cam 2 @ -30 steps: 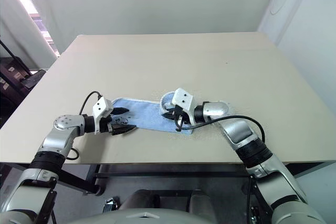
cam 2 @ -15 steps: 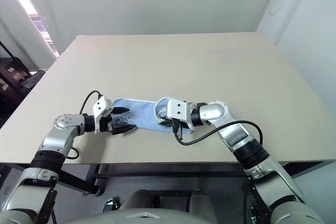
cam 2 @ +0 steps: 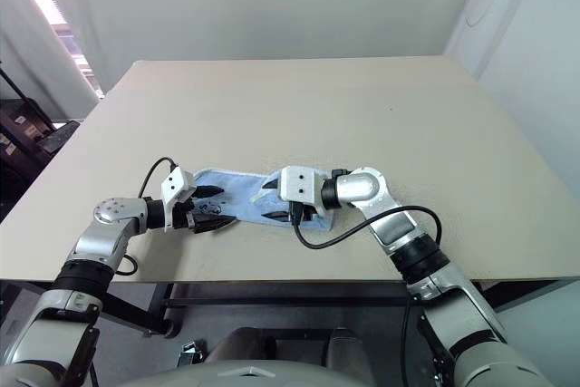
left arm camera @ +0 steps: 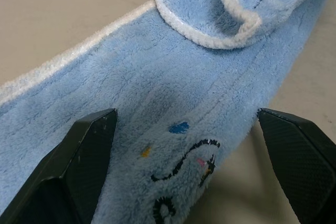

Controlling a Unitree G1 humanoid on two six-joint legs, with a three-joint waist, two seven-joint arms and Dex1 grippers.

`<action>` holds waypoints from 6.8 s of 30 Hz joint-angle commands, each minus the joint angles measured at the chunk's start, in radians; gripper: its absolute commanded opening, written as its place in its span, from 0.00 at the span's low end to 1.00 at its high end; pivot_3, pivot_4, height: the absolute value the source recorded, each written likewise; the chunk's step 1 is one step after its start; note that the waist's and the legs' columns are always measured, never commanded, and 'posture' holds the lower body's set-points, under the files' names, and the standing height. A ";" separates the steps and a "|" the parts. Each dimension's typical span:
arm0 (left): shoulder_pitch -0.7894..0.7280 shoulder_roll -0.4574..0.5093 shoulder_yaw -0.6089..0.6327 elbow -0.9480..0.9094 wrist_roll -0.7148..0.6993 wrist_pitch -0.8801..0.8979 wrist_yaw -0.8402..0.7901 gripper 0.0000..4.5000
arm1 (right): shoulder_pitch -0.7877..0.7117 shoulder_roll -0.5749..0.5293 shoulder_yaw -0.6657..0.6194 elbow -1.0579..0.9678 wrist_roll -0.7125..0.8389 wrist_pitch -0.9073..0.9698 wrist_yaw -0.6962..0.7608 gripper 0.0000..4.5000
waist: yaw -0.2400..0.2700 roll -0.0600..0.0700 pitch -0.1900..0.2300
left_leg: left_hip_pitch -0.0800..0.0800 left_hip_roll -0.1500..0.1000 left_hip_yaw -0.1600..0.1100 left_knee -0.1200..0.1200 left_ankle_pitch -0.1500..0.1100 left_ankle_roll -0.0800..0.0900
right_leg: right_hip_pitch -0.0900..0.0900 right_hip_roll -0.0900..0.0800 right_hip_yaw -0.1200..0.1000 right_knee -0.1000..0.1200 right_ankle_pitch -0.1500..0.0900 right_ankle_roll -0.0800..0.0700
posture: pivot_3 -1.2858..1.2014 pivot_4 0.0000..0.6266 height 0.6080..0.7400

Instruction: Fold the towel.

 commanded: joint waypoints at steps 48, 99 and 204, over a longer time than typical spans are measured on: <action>-0.002 -0.013 0.027 -0.193 -0.103 0.213 0.051 1.00 | -0.089 0.141 -0.026 0.167 -0.070 0.168 -0.265 0.01 | -0.047 0.000 0.000 | 0.000 0.000 0.000 0.000 0.001 -0.001 | 0.000 0.000 0.000 0.002 0.001 0.001 | 0.52 0.00 1.00; -0.341 -0.155 -0.038 0.152 -0.096 0.022 -0.200 0.01 | 0.026 0.129 -0.326 0.145 0.309 0.439 -0.193 0.00 | -0.050 0.000 0.000 | 0.001 0.001 0.000 0.002 0.003 -0.004 | -0.001 0.001 0.000 0.008 0.000 -0.001 | 0.52 0.00 1.00; 0.032 -0.085 0.734 -0.295 -0.788 1.286 0.812 0.01 | 0.056 0.126 -0.380 -0.127 0.517 0.784 -0.227 0.00 | -0.048 0.001 0.001 | -0.002 0.002 -0.001 -0.007 0.001 -0.010 | -0.003 -0.001 -0.004 -0.004 0.001 -0.004 | 0.52 0.00 1.00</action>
